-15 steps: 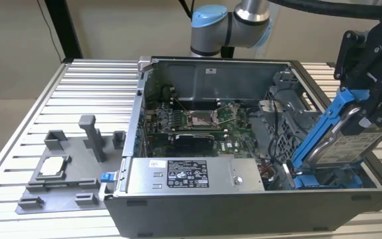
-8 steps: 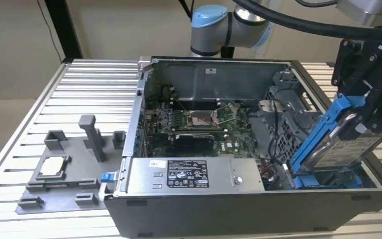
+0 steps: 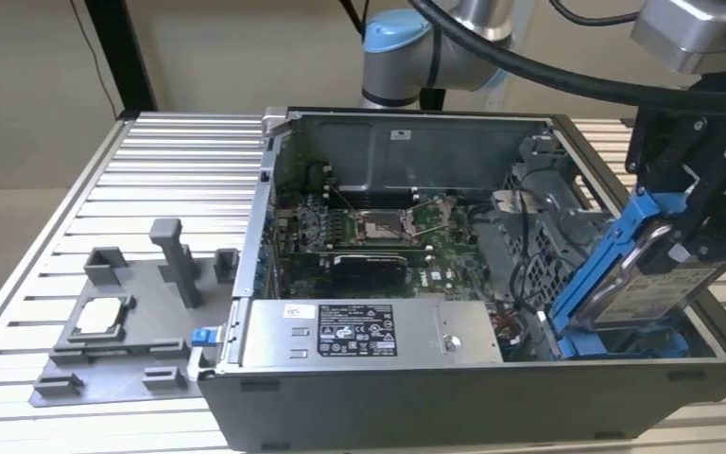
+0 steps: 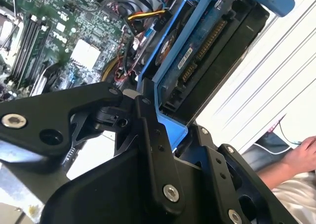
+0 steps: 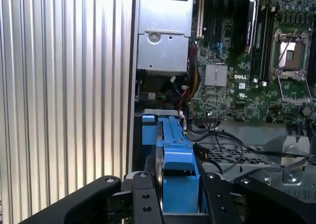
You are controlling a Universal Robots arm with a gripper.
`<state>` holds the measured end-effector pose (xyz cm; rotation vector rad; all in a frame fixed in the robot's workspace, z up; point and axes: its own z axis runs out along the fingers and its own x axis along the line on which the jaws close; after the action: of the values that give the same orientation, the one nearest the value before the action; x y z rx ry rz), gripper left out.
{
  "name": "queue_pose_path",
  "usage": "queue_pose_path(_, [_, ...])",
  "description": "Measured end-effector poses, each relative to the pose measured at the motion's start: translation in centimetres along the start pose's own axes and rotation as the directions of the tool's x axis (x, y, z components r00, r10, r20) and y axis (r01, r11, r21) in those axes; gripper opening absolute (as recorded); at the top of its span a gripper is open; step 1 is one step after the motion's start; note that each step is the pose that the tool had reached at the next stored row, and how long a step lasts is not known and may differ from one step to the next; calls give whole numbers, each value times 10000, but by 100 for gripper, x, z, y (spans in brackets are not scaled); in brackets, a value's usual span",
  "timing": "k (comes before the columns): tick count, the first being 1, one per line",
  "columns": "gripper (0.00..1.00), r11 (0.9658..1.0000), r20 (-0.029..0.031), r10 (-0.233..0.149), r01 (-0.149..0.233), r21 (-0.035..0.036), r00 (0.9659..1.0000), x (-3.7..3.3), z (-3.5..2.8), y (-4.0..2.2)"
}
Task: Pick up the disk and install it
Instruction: 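Insert the disk into the insertion slot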
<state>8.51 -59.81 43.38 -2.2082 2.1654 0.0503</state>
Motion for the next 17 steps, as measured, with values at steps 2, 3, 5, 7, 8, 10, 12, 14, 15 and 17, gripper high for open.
queue_pose_path(2, [0,10000,0,10,-10,1,10000,2,29,-3])
queue_pose_path(3, [0,10000,-1,16,-16,2,10000,2,40,-4])
queue_pose_path(5, [0,10000,0,25,-25,2,10000,0,57,-6])
queue_pose_path(7, [0,10000,1,29,-29,2,10000,-1,81,-7])
queue_pose_path(8, [0,10000,0,30,-30,2,10000,-1,97,-8])
queue_pose_path(10, [0,10000,0,32,-32,2,10000,0,135,-9])
queue_pose_path(12, [0,10000,0,33,-33,2,10000,1,170,-11])
queue_pose_path(14, [0,10000,0,33,-33,2,10000,3,206,-13])
queue_pose_path(15, [0,10000,0,33,-33,3,10000,5,225,-14])
queue_pose_path(17, [0,10000,0,32,-32,2,10000,7,261,-17])
